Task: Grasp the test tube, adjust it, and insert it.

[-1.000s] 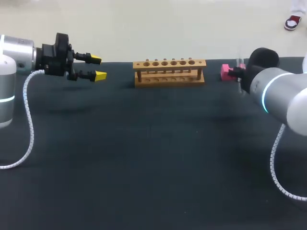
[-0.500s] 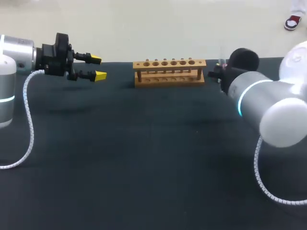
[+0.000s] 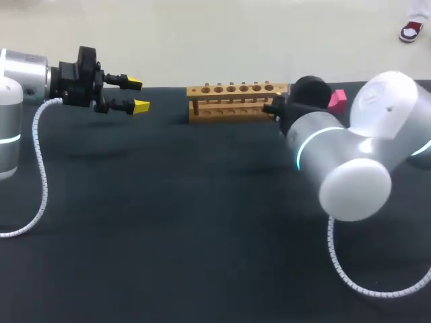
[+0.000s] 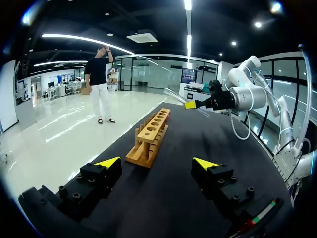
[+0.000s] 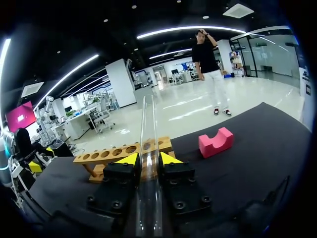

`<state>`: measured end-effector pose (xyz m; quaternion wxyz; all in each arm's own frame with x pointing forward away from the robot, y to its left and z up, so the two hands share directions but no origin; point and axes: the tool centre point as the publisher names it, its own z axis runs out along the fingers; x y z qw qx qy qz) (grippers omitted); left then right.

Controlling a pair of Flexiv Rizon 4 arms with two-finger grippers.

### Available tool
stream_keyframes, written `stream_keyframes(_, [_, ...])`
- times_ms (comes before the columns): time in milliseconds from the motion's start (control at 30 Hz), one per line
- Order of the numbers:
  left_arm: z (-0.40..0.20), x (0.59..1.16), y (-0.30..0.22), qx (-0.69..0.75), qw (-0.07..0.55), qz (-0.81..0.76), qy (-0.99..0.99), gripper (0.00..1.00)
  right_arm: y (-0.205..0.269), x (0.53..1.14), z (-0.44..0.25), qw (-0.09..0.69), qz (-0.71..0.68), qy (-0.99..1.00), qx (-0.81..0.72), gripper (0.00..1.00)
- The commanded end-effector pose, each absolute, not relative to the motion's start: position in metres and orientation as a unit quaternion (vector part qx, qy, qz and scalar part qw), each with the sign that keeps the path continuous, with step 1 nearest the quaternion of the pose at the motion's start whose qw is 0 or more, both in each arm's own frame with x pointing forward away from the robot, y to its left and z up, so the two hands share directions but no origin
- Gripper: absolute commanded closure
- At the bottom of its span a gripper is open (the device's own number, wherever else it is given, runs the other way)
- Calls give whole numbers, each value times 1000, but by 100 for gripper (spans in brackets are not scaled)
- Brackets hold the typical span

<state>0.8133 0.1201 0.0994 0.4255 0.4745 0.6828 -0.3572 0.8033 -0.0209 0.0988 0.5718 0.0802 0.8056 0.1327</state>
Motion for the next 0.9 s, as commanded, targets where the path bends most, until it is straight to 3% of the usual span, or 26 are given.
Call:
stream_keyframes(33, [99, 813, 121, 475, 428, -357, 681, 0, -10, 813, 88, 578, 152, 799, 66, 100])
stream_keyframes(900, [99, 813, 121, 475, 428, -357, 681, 0, 29, 833, 57, 527, 214, 823, 11, 100])
